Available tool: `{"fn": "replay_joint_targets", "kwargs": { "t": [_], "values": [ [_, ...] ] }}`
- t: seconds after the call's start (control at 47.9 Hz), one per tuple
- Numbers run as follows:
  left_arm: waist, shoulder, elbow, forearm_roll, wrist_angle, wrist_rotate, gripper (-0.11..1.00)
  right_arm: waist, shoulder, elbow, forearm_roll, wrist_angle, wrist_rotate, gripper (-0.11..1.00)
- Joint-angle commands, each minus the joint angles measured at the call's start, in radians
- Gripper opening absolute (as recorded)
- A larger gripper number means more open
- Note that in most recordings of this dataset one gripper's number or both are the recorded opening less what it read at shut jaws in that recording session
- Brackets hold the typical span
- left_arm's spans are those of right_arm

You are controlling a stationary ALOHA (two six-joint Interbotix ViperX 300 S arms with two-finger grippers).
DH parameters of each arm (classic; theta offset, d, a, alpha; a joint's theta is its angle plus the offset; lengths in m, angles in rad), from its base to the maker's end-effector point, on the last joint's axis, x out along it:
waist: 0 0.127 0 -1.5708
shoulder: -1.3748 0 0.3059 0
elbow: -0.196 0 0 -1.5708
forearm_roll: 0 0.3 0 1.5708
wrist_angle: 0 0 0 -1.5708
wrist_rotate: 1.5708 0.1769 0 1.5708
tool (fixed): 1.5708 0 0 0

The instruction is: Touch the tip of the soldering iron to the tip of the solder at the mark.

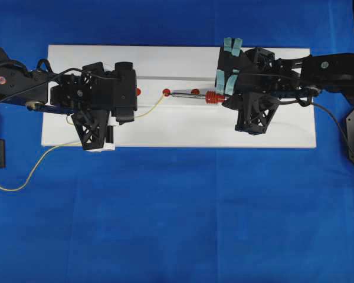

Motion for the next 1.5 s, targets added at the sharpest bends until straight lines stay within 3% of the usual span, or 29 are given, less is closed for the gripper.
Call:
{"fn": "replay_joint_targets", "kwargs": {
  "t": [0.0, 0.878, 1.483],
  "values": [
    [-0.002, -0.009, -0.021, 0.003, -0.003, 0.002, 0.02, -0.002, -0.009, -0.023, -0.002, -0.003, -0.002, 0.06],
    [0.002, -0.015, -0.021, 0.003, -0.003, 0.005, 0.02, -0.002, -0.009, -0.023, -0.002, -0.003, -0.002, 0.06],
    [0.018, -0.284, 0.106, 0.003, 0.026, -0.008, 0.02, -0.002, -0.009, -0.023, -0.002, -0.005, -0.003, 0.06]
  ]
}}
